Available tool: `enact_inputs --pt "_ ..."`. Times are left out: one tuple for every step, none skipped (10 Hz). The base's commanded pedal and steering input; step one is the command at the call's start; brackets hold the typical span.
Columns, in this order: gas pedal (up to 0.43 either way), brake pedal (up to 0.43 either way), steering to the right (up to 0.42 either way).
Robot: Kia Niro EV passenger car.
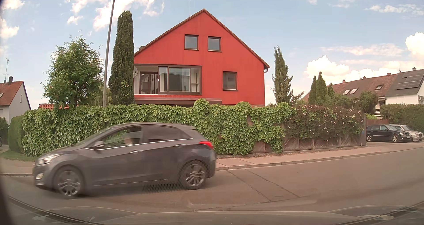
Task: Follow the waypoints while adhering to traffic rules and regulations
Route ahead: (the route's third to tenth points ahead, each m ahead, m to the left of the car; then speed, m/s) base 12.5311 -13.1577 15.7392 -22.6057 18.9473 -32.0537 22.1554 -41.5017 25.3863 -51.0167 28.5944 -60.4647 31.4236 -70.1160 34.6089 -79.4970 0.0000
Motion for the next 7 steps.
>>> enact_inputs --pt "0.0 0.433 0.109" --pt "0.0 0.433 0.109" --pt "0.0 0.433 0.109" --pt "0.0 0.433 0.109" --pt "0.0 0.433 0.109" --pt "0.0 0.439 0.109" --pt "0.0 0.439 0.109"
